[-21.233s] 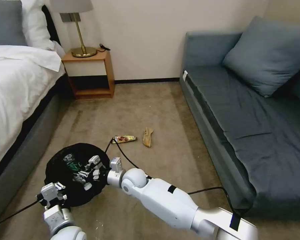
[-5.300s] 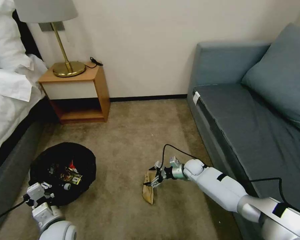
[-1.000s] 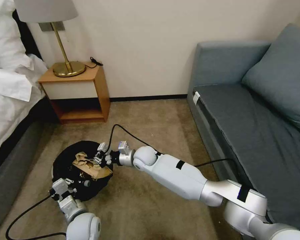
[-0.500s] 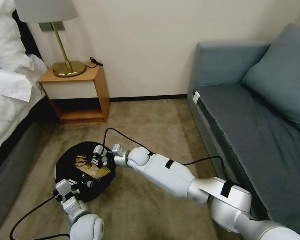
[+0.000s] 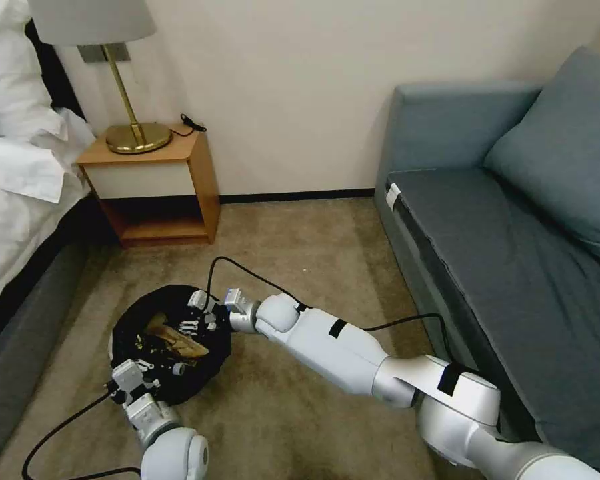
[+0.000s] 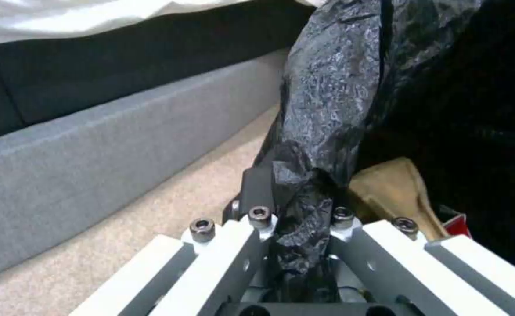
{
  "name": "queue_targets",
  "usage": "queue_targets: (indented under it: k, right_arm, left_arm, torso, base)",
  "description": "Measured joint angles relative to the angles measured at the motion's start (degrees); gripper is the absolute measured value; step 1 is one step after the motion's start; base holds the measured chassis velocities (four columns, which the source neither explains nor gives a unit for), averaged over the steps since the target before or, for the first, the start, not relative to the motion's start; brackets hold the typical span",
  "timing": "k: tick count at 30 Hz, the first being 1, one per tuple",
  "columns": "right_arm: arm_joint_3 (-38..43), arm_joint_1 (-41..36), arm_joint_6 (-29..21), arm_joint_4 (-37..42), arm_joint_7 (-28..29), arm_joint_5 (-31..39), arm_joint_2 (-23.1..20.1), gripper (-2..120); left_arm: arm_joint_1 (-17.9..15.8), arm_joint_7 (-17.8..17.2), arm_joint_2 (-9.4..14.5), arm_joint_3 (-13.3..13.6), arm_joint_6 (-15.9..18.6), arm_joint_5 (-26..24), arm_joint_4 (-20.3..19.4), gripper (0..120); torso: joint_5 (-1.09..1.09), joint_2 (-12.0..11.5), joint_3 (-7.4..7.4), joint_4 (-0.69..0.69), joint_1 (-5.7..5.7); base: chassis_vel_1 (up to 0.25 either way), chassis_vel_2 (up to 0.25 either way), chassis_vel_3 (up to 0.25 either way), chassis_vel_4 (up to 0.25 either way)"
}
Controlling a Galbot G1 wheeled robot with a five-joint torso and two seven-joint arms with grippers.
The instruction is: Pick up the trash bin, then pick up the garbage on the floor and place it into the trash bin.
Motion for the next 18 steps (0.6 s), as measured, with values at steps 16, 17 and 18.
queue_targets:
  k: [16, 17, 18]
  right_arm:
    - [8.9, -5.2, 1.1, 11.9, 1.2, -0.2, -10.2, 100]
    - [11.5, -5.7, 1.9, 10.7, 1.7, -2.2, -10.1, 100]
    - [14.9, -6.1, 2.7, 8.8, 1.9, -4.3, -9.6, 100]
  left_arm:
    - [-0.4, -1.6, 2.5, -1.8, 3.2, -7.0, -3.2, 3]
    - [-0.4, -1.8, 2.9, -1.9, 4.5, -8.9, -4.3, 3]
    - [-0.6, -2.0, 3.2, -2.0, 6.1, -11.7, -5.7, 3]
  torso:
    - [0.01, 0.0, 0.0, -0.01, 0.0]
    - [0.01, 0.0, 0.0, 0.0, 0.0]
    - [0.01, 0.0, 0.0, 0.0, 0.0]
  base:
    - [0.0, 0.0, 0.0, 0.0]
    - [0.0, 0.0, 0.0, 0.0]
    - [0.0, 0.0, 0.0, 0.0]
